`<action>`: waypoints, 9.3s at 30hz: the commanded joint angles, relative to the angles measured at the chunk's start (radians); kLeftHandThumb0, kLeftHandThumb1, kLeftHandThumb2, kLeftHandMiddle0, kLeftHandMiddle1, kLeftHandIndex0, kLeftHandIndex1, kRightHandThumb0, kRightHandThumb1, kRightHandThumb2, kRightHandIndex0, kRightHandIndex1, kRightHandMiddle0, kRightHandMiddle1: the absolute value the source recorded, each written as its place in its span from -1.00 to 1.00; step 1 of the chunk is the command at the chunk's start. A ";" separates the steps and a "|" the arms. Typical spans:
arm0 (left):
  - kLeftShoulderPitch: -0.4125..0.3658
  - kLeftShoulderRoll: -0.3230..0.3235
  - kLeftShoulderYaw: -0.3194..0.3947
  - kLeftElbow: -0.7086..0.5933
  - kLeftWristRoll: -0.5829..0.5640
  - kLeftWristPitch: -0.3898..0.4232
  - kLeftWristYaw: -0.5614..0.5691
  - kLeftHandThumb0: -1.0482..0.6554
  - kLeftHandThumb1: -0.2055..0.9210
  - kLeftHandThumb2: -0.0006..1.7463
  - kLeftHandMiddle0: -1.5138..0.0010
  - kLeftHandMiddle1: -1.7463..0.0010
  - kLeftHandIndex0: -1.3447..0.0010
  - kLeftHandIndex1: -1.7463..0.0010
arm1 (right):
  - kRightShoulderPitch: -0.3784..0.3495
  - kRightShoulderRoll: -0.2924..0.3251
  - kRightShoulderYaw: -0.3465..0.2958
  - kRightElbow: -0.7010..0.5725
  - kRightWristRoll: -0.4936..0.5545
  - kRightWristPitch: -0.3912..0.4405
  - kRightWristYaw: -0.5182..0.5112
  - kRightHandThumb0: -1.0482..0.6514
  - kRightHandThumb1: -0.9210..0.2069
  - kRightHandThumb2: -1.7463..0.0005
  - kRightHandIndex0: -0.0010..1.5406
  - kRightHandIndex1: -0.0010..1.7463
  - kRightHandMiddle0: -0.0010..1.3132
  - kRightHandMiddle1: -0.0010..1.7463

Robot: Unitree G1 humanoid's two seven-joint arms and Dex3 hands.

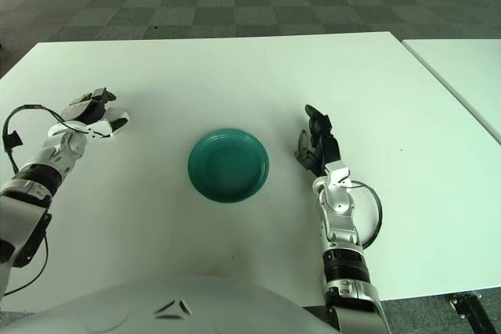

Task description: Put the charger into the plate.

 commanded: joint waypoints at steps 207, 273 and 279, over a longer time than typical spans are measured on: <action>0.254 -0.206 -0.183 -1.021 -0.093 -0.306 -0.246 0.23 -0.50 0.83 -0.05 -0.99 0.16 -1.00 | 0.015 -0.007 0.029 0.120 -0.018 0.012 -0.030 -0.82 -1.00 -0.04 -0.79 -1.00 -1.00 -0.35; 0.216 -0.187 -0.220 -0.988 0.067 -0.234 -0.541 -1.00 1.00 0.12 0.96 0.96 1.00 0.66 | -0.028 0.023 0.055 0.151 -0.047 0.029 -0.078 -0.82 -1.00 -0.04 -0.79 -1.00 -1.00 -0.35; 0.219 -0.169 -0.215 -1.005 0.059 -0.229 -0.558 -1.00 1.00 0.08 1.00 1.00 1.00 0.79 | -0.036 0.021 0.054 0.161 -0.046 0.027 -0.078 -0.82 -1.00 -0.04 -0.79 -1.00 -1.00 -0.35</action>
